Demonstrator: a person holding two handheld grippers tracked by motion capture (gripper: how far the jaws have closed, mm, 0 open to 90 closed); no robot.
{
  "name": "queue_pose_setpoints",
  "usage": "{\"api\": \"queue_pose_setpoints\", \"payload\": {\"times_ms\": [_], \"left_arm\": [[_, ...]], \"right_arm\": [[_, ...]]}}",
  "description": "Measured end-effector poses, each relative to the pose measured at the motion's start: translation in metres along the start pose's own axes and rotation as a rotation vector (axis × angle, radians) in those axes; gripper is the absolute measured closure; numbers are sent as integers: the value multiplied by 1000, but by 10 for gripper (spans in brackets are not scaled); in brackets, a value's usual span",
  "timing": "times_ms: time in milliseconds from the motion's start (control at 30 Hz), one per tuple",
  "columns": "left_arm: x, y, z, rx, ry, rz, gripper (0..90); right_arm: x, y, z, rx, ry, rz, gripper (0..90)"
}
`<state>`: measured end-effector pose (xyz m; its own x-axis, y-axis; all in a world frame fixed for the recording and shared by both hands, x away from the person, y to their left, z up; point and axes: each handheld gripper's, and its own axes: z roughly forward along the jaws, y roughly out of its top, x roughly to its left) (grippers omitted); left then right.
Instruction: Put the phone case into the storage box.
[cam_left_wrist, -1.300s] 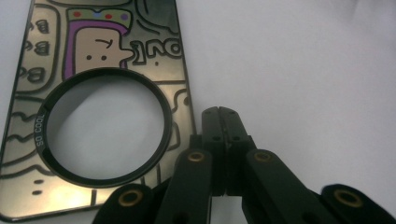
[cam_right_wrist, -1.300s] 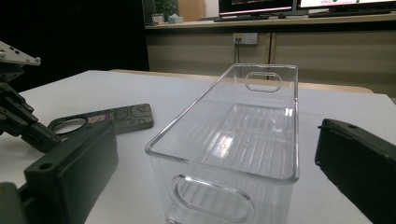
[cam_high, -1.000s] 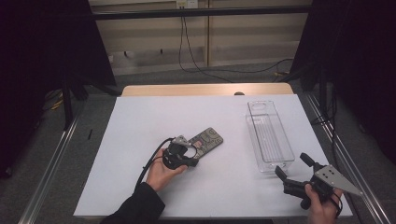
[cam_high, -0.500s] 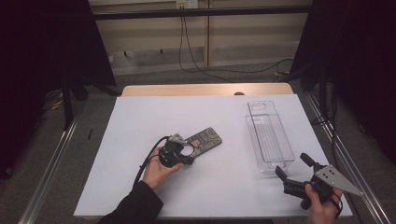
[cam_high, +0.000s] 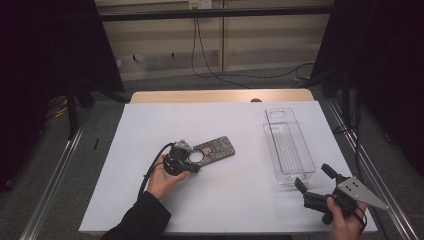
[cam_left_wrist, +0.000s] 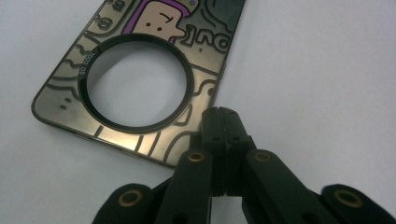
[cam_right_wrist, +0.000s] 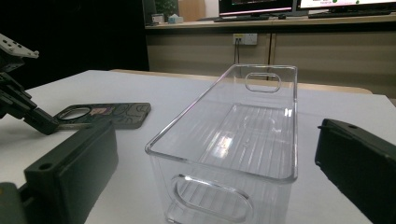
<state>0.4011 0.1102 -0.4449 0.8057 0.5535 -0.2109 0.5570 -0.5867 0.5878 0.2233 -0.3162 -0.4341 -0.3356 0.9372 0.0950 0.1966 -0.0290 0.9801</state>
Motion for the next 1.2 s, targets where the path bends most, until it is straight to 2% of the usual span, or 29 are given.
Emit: {"api": "queue_pose_setpoints", "payload": {"times_ms": [500,733,833,1200], "left_arm": [[13,-1,-4,-13,47,-32,900],[15,1,-4,0,63,-18,900],[18,1,-4,-6,64,-36,900],[25,4,-4,-4,89,-38,900]], "right_arm": [[0,0,0,0,0,-2,0],[0,0,0,0,-1,-3,0],[0,0,0,0,-1,-3,0],[0,0,0,0,-2,-4,0]]}}
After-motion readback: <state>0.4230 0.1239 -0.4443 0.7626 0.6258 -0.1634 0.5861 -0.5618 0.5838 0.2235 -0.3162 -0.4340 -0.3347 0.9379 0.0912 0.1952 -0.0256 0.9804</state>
